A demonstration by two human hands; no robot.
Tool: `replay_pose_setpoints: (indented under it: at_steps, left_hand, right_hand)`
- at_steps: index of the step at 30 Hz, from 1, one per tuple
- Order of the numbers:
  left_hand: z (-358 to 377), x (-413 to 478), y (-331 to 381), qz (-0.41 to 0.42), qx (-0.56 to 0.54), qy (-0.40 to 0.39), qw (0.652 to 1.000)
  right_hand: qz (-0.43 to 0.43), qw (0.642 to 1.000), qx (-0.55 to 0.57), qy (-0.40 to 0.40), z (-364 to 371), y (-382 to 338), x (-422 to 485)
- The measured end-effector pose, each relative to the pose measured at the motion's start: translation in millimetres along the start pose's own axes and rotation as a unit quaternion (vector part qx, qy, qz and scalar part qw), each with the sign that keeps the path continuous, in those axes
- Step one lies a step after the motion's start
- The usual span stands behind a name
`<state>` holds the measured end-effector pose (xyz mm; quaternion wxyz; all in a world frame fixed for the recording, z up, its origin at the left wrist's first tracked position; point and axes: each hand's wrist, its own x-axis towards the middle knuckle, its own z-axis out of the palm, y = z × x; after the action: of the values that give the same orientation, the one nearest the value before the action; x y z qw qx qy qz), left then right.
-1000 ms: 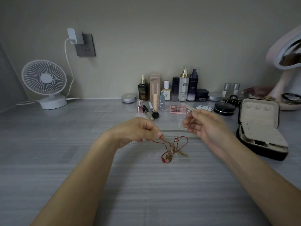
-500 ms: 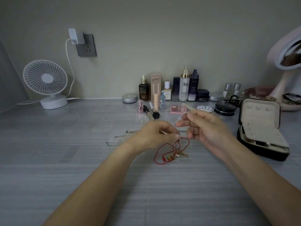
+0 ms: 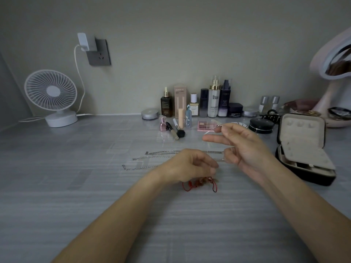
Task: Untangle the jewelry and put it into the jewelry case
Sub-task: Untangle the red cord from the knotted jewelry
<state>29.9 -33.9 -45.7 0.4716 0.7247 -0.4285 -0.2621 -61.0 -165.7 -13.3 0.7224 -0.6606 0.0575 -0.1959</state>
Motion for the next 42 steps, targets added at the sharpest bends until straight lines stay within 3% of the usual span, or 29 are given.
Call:
replay_pose_setpoints:
  at_steps: [7,14,23,29,34,42]
  left_hand:
    - [-7,-3,2,-0.017,0.074,-0.009,0.997]
    - [-22,-7,7,-0.022,0.028,0.042,0.998]
    - [1,-2,9,0.019,-0.033,0.057,0.998]
    - [-8,-3,13,0.019,-0.097,0.076,0.992]
    - [-12,-4,12,-0.016,-0.058,0.093,0.994]
    - [-15,-6,10,-0.023,-0.031,0.073,0.997]
  right_hand:
    - [-0.001,1.0,0.029,0.003,-2,-5,-2]
    - [0.006,0.999,0.022,0.032,-9,-7,1]
    - [0.015,1.0,0.018,-0.02,-2,-3,-2]
    - [0.01,0.999,0.034,0.022,-8,-3,3]
    - [0.022,0.997,0.049,0.06,-12,-3,6]
    - [0.039,0.998,-0.05,-0.013,-17,3,6]
